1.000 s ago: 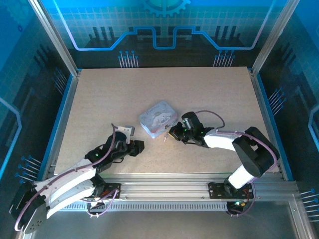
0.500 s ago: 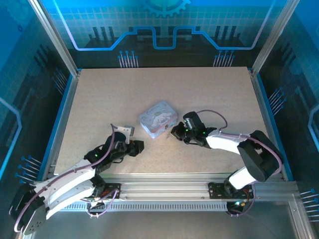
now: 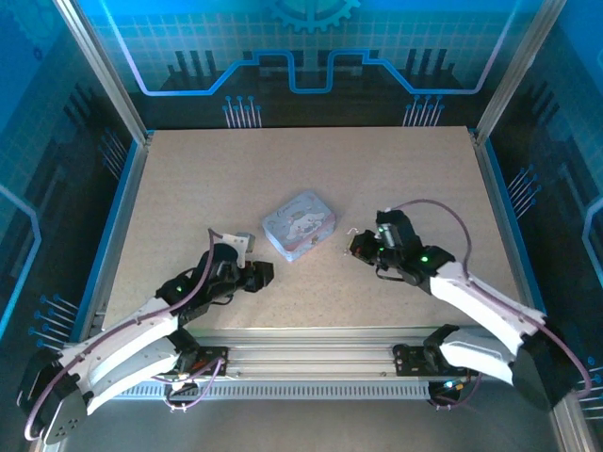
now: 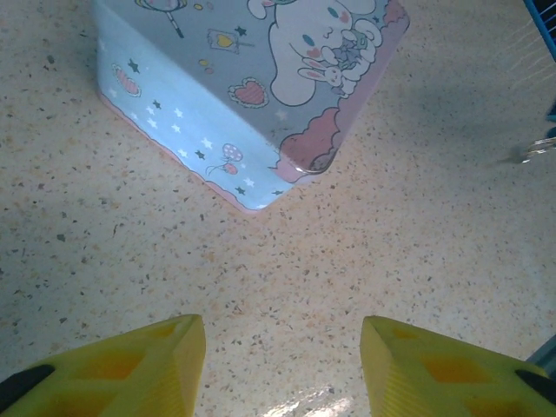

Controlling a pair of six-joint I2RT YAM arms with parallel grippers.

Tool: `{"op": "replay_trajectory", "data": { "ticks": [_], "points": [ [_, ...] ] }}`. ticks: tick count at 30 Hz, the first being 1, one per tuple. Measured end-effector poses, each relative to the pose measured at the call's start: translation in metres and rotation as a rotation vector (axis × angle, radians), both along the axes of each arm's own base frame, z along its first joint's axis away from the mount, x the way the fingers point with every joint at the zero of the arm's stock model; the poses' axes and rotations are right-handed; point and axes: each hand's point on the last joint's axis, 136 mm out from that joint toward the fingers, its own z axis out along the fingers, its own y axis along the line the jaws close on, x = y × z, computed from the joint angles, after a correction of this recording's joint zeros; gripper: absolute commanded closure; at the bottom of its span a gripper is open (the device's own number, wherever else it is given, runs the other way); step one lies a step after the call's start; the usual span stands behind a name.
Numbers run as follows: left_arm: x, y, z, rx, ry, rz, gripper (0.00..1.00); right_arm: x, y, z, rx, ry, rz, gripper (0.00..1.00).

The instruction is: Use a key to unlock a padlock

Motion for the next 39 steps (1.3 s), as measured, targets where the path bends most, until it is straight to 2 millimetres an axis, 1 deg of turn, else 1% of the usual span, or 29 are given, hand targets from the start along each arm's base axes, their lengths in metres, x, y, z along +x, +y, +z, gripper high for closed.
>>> {"op": "replay_trajectory", "data": {
  "ticks": [3, 6, 9, 12, 16, 19, 22, 25, 28, 32, 36, 39],
  "points": [
    [0.001, -0.004, 0.004, -0.012, 0.015, -0.009, 0.50, -0.010, -0.021, 0.014, -0.036, -0.044, 0.003, 1.00],
    [0.001, -0.010, 0.004, -0.017, 0.046, -0.014, 0.50, -0.021, -0.039, 0.022, -0.082, -0.062, 0.021, 1.00],
    [-0.003, -0.024, 0.006, -0.014, 0.073, -0.046, 0.50, -0.033, -0.048, 0.027, -0.118, -0.062, 0.065, 1.00],
    [-0.012, -0.045, 0.008, 0.000, 0.086, -0.103, 0.50, -0.045, -0.050, 0.028, -0.139, -0.043, 0.132, 1.00],
    [-0.025, -0.074, 0.010, 0.029, 0.097, -0.166, 0.50, -0.062, -0.048, 0.018, -0.149, 0.011, 0.225, 1.00],
    [-0.033, -0.092, 0.008, 0.051, 0.105, -0.198, 0.50, -0.072, -0.042, 0.014, -0.133, 0.041, 0.289, 1.00],
    [-0.041, -0.105, 0.001, 0.077, 0.116, -0.218, 0.50, -0.079, -0.036, 0.009, -0.110, 0.066, 0.342, 1.00],
    [-0.048, -0.116, -0.005, 0.097, 0.125, -0.231, 0.50, -0.087, -0.032, -0.003, -0.094, 0.111, 0.376, 1.00],
    [-0.051, -0.121, -0.012, 0.119, 0.133, -0.235, 0.50, -0.096, -0.031, -0.019, -0.086, 0.159, 0.393, 1.00],
    [-0.050, -0.122, -0.018, 0.132, 0.147, -0.223, 0.50, -0.102, -0.026, -0.035, -0.088, 0.201, 0.411, 1.00],
    [-0.049, -0.121, -0.019, 0.138, 0.144, -0.214, 0.49, -0.105, -0.012, -0.046, -0.106, 0.230, 0.459, 0.99],
    [-0.048, -0.120, -0.019, 0.144, 0.142, -0.208, 0.49, -0.104, -0.001, -0.058, -0.133, 0.259, 0.487, 1.00]
  ]
}}
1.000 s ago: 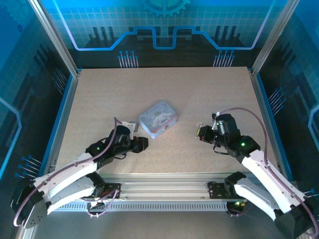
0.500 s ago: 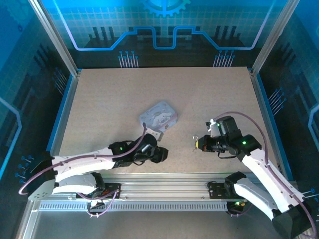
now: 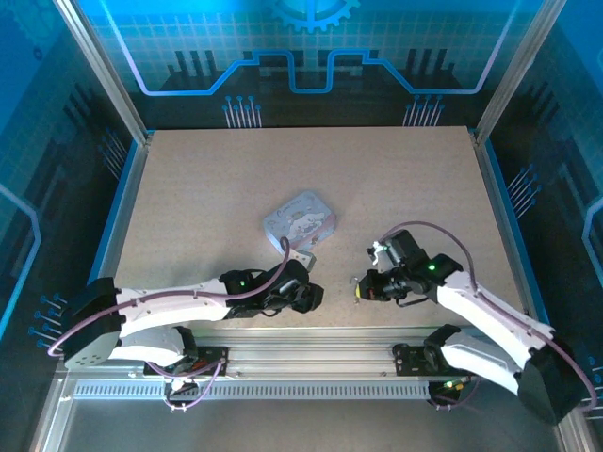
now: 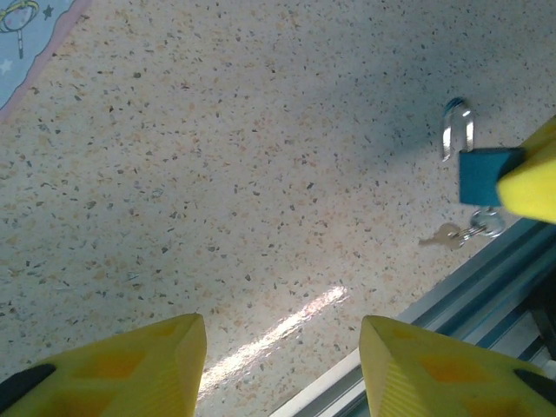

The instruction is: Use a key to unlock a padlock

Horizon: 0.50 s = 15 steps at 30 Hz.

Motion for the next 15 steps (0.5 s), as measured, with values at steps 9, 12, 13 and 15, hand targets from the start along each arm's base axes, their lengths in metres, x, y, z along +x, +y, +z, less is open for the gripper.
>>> {"op": "replay_trajectory", "data": {
  "ticks": [9, 12, 13, 15],
  "points": [
    [0.000, 0.010, -0.013, 0.020, 0.022, 0.051, 0.48, 0.016, 0.038, -0.023, -0.070, 0.048, 0.060, 1.00],
    [-0.003, 0.017, -0.023, 0.041, 0.035, 0.066, 0.48, 0.031, 0.052, -0.022, -0.058, 0.038, 0.060, 1.00],
    [-0.003, 0.019, -0.026, 0.047, 0.039, 0.071, 0.47, 0.036, 0.056, -0.023, -0.055, 0.035, 0.058, 1.00],
    [-0.005, 0.024, -0.030, 0.060, 0.047, 0.082, 0.47, 0.044, 0.064, -0.025, -0.051, 0.038, 0.059, 1.00]
  ]
}}
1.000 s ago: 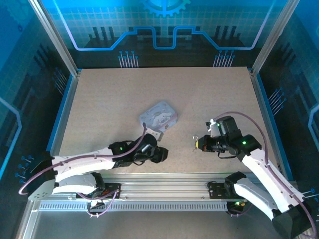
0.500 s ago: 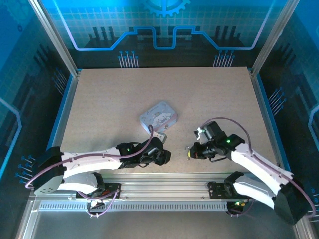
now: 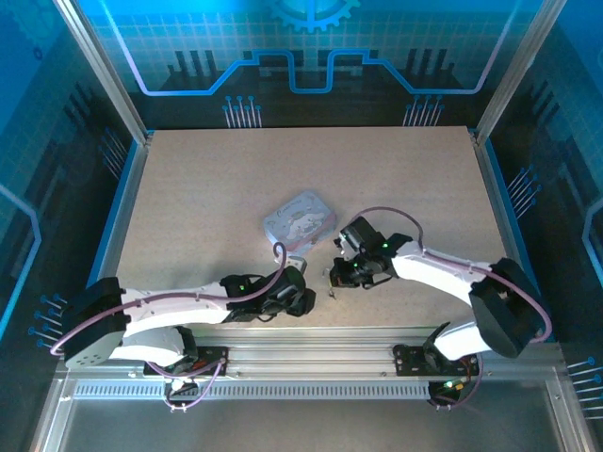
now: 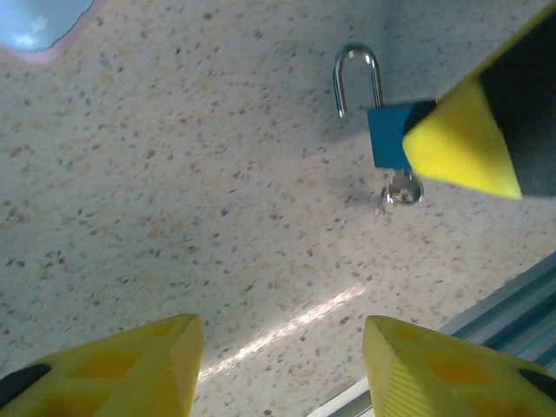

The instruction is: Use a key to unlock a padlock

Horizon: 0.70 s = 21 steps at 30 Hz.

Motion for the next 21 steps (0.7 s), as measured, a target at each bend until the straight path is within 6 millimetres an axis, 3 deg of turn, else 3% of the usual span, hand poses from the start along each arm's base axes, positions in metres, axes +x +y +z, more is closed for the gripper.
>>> {"op": "replay_trajectory", "data": {
  "ticks": [10, 16, 21],
  "points": [
    [0.000, 0.013, 0.000, 0.015, -0.022, 0.025, 0.46, 0.025, 0.025, -0.019, -0.003, 0.041, 0.006, 0.99],
    [-0.002, 0.021, -0.005, 0.045, -0.014, 0.032, 0.45, 0.029, 0.026, -0.030, -0.016, 0.064, 0.000, 0.96],
    [-0.002, 0.026, -0.001, 0.045, -0.023, 0.046, 0.45, 0.031, 0.026, -0.031, -0.009, 0.063, -0.001, 0.88]
  ]
}}
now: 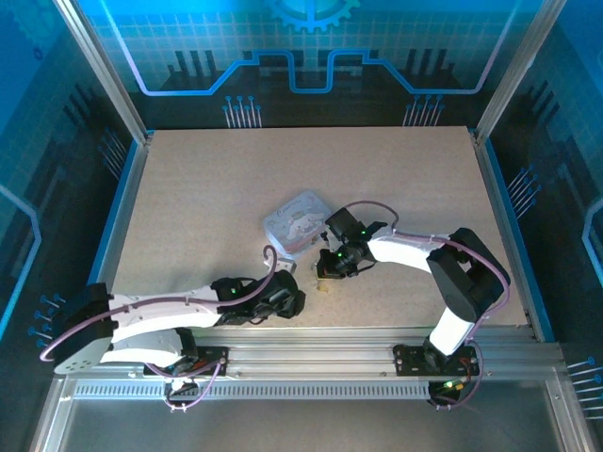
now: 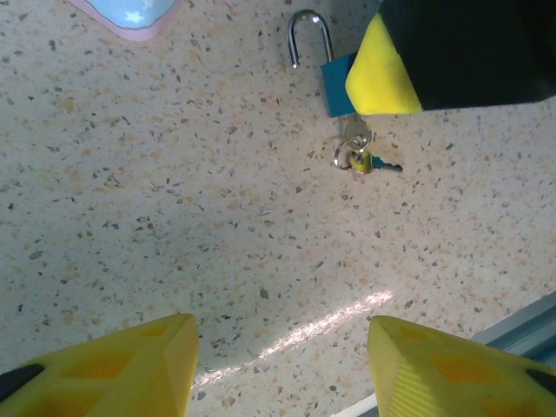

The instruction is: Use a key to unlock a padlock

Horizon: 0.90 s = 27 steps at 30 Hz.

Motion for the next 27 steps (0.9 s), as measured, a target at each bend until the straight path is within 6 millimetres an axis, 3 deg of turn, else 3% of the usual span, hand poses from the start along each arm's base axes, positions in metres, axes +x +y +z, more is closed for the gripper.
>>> {"op": "replay_trajectory", "data": {
  "ticks": [4, 8, 13, 18, 20, 27],
  "points": [
    [-0.001, 0.004, 0.002, -0.016, -0.004, 0.015, 0.44, 0.001, -0.002, -0.001, -0.013, -0.011, 0.004, 0.76],
    [-0.002, 0.009, 0.004, -0.010, -0.007, 0.020, 0.43, 0.001, -0.010, -0.005, -0.057, -0.016, 0.001, 0.57],
    [0.000, 0.016, 0.014, -0.016, -0.040, 0.029, 0.33, 0.001, -0.022, 0.008, -0.103, -0.053, 0.001, 0.40],
    [0.015, 0.038, 0.024, 0.032, -0.051, 0.061, 0.22, 0.015, -0.033, 0.060, -0.092, -0.210, -0.022, 0.30],
    [0.027, 0.045, 0.036, 0.050, -0.062, 0.080, 0.19, 0.019, -0.041, 0.083, -0.082, -0.279, -0.041, 0.19],
    [0.081, 0.068, 0.100, 0.067, -0.174, 0.120, 0.01, 0.032, -0.103, 0.164, -0.085, -0.552, -0.180, 0.00]
  ]
}}
